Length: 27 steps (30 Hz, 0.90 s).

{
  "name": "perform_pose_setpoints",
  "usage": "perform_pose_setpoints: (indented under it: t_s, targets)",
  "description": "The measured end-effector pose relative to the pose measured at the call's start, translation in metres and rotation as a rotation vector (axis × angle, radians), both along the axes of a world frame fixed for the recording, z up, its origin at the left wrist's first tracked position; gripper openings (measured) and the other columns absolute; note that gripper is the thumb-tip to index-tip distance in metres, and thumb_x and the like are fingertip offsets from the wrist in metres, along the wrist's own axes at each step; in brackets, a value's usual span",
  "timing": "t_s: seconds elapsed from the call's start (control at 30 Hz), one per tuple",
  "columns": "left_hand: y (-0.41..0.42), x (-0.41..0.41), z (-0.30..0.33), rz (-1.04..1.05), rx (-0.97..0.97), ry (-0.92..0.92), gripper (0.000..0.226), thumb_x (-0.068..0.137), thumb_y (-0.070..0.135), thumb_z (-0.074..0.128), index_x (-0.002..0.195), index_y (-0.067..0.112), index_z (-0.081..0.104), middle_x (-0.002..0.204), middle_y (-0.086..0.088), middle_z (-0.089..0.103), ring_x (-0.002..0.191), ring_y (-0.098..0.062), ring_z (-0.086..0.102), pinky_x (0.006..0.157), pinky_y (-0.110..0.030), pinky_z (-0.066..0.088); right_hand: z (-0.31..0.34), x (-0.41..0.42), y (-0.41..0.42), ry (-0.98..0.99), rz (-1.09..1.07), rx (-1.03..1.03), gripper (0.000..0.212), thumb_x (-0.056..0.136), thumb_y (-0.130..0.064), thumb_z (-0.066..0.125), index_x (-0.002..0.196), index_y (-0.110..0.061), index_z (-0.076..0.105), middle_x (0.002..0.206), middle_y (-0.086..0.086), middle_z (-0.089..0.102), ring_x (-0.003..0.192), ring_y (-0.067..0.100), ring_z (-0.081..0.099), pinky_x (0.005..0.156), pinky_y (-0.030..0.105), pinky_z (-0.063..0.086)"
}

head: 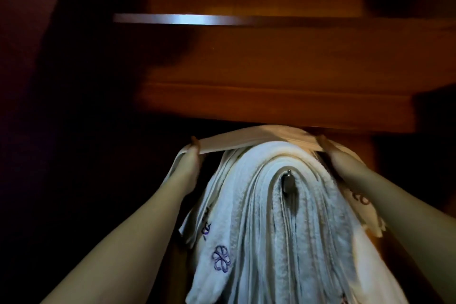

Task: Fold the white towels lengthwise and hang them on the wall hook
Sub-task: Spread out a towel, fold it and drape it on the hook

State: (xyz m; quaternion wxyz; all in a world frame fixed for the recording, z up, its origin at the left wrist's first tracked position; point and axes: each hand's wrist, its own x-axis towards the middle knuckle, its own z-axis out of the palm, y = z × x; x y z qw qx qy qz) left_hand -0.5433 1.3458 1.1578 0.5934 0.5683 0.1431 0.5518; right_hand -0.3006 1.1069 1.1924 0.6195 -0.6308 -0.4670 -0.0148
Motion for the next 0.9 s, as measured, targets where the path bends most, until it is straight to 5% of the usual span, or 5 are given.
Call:
perform_pose_setpoints:
  t_s: [0.23,0.4,0.57,0.7,0.9]
  targets:
    - [-0.024,0.002,-0.036,-0.393,-0.084,-0.172,0.083,0.092,0.079,0.024,0.126,0.014,0.064,0.121,-0.015,0.07,0.113,-0.03,0.067,0.097,-0.043,0.051,-0.033,0.033,-0.021,0.445,0.072,0.268,0.064,0.101,-0.063,0.023,0.112,-0.016,0.065,0.096,0.012,0.075,0.093,0.022,0.069,0.095,0.037,0.05]
    - [-0.006,-0.011,-0.027,-0.323,-0.236,-0.217,0.078,0.09,0.076,0.041,0.131,0.013,0.061,0.121,-0.014,0.07,0.112,-0.029,0.066,0.099,-0.041,0.046,-0.026,0.025,-0.017,0.55,-0.096,0.396,0.029,0.101,-0.04,0.046,0.117,-0.02,0.059,0.106,0.01,0.068,0.087,0.027,0.068,0.09,0.04,0.054]
    - [0.027,-0.036,-0.008,-0.016,-0.228,-0.325,0.047,0.102,0.044,0.047,0.123,0.003,0.06,0.1,-0.01,0.07,0.089,-0.021,0.068,0.075,-0.031,0.053,-0.012,0.071,0.015,0.414,-0.091,0.301,0.068,0.069,-0.074,0.063,0.114,-0.024,0.068,0.126,0.01,0.065,0.116,0.031,0.06,0.103,0.047,0.043]
    - [0.04,-0.036,-0.025,0.096,-0.257,-0.372,0.045,0.097,0.041,0.051,0.126,0.008,0.06,0.114,-0.009,0.066,0.108,-0.024,0.062,0.103,-0.036,0.047,-0.012,0.027,0.012,0.298,-0.127,0.272,0.04,0.096,-0.04,0.049,0.118,-0.011,0.065,0.129,0.02,0.061,0.122,0.04,0.056,0.105,0.047,0.044]
    - [0.029,0.022,-0.027,-0.075,-0.259,-0.159,0.088,0.067,0.072,0.063,0.134,0.015,0.058,0.136,-0.004,0.059,0.12,-0.025,0.057,0.109,-0.045,0.041,-0.027,0.04,-0.032,0.493,-0.163,0.408,0.023,0.105,-0.019,0.038,0.093,-0.016,0.057,0.08,0.006,0.07,0.038,0.006,0.06,0.04,0.017,0.049]
